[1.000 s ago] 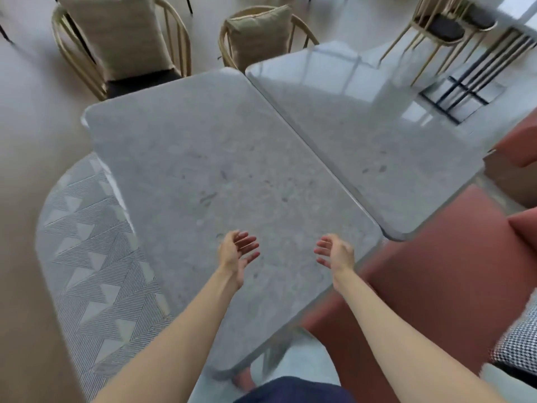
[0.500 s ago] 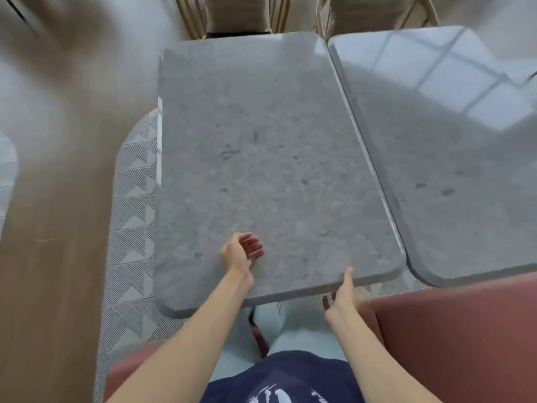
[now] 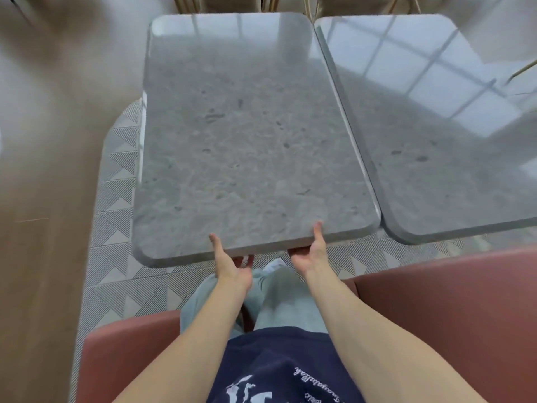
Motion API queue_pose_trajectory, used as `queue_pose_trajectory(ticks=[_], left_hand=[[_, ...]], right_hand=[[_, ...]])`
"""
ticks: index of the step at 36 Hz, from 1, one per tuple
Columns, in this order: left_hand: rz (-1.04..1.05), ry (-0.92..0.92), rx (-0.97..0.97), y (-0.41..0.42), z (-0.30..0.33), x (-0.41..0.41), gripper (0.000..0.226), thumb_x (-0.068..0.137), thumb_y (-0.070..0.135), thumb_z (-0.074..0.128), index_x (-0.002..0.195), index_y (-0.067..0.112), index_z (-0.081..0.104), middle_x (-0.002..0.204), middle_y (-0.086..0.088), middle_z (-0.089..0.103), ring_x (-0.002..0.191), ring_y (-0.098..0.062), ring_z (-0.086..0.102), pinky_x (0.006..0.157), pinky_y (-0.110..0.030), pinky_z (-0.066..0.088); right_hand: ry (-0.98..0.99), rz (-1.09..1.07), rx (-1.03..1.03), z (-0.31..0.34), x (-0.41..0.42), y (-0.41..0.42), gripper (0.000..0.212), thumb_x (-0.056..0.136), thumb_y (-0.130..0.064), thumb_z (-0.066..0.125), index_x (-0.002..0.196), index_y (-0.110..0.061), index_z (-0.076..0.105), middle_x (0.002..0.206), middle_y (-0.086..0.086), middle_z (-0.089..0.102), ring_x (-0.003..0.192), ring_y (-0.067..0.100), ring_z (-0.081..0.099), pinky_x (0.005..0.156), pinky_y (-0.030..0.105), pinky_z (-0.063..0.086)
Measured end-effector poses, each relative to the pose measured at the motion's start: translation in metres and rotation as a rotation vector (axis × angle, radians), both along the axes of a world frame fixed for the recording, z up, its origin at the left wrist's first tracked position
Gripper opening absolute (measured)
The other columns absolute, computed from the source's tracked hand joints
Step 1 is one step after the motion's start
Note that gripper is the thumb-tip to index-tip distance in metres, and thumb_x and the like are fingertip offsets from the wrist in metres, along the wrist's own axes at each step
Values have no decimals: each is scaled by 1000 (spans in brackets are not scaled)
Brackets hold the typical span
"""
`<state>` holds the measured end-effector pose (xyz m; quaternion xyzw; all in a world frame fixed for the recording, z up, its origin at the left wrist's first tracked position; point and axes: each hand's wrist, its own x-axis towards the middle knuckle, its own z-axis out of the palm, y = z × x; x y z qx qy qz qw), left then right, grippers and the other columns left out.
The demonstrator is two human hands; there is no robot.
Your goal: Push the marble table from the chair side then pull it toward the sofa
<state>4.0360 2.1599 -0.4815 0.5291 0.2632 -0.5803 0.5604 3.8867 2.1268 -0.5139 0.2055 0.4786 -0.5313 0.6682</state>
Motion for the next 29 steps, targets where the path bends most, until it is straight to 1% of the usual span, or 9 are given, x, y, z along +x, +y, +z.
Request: queue_pose_trajectory(ticks=[3, 6, 8, 11, 13, 16, 20, 26, 29], left_hand=[[39, 39, -27, -12, -3, 7, 73, 76, 68, 69, 130, 18, 57, 125, -9, 62, 115, -28, 60, 102, -43, 49], [78, 36, -5, -12, -7, 7, 61, 76, 63, 73, 114, 17, 60, 114, -8, 65, 98, -26, 64, 71, -39, 56], [84, 29, -10, -11, -8, 6, 59, 77, 59, 74, 116, 16, 60, 112, -8, 67, 92, -25, 66, 61, -38, 54], [106, 4, -23, -13, -12, 6, 69, 78, 56, 75, 129, 14, 57, 122, -10, 67, 107, -28, 66, 84, -42, 57], [126, -11, 4, -13, -15, 5, 75, 76, 56, 77, 133, 13, 54, 125, -10, 66, 111, -29, 65, 96, -44, 54], [130, -22, 17, -13, -17, 4, 76, 75, 56, 78, 133, 13, 54, 125, -9, 66, 111, -29, 66, 100, -46, 53], [123, -27, 2, -13, -19, 5, 75, 77, 55, 77, 133, 12, 54, 126, -11, 66, 112, -31, 65, 101, -47, 51], [121, -55, -3, -10, -22, 7, 71, 75, 55, 78, 126, 12, 55, 119, -9, 67, 102, -28, 67, 97, -45, 54], [104, -69, -17, -12, -20, 7, 67, 77, 55, 77, 124, 12, 55, 119, -10, 67, 103, -29, 66, 98, -47, 53]], right_hand=[[5, 1, -4, 0, -1, 1, 63, 90, -47, 66, 138, -8, 55, 135, 18, 62, 124, 35, 59, 100, 46, 50], [3, 14, -19, 2, -2, 3, 63, 92, -48, 64, 140, -9, 54, 137, 18, 61, 122, 35, 59, 101, 45, 49], [6, 36, -34, 5, -2, 3, 62, 94, -49, 60, 141, -9, 54, 139, 18, 59, 121, 34, 58, 102, 44, 48], [-12, 49, -47, 7, -4, 3, 60, 94, -47, 60, 140, -8, 54, 137, 18, 61, 121, 35, 59, 101, 46, 48], [-22, 60, -67, 9, -5, 3, 58, 96, -46, 58, 140, -9, 54, 126, 17, 64, 108, 33, 63, 93, 45, 51], [-26, 79, -66, 6, -6, 4, 52, 96, -45, 58, 135, -11, 56, 114, 16, 67, 100, 32, 63, 84, 44, 53], [-52, 81, -77, 0, -7, 4, 53, 96, -44, 60, 137, -9, 56, 134, 18, 62, 119, 35, 59, 102, 47, 48], [-37, 90, -86, -5, -6, 3, 53, 95, -44, 61, 136, -12, 57, 134, 15, 62, 115, 32, 60, 110, 44, 44], [-39, 88, -100, -3, -7, 4, 51, 95, -45, 61, 134, -13, 58, 132, 14, 63, 114, 31, 60, 104, 44, 47]])
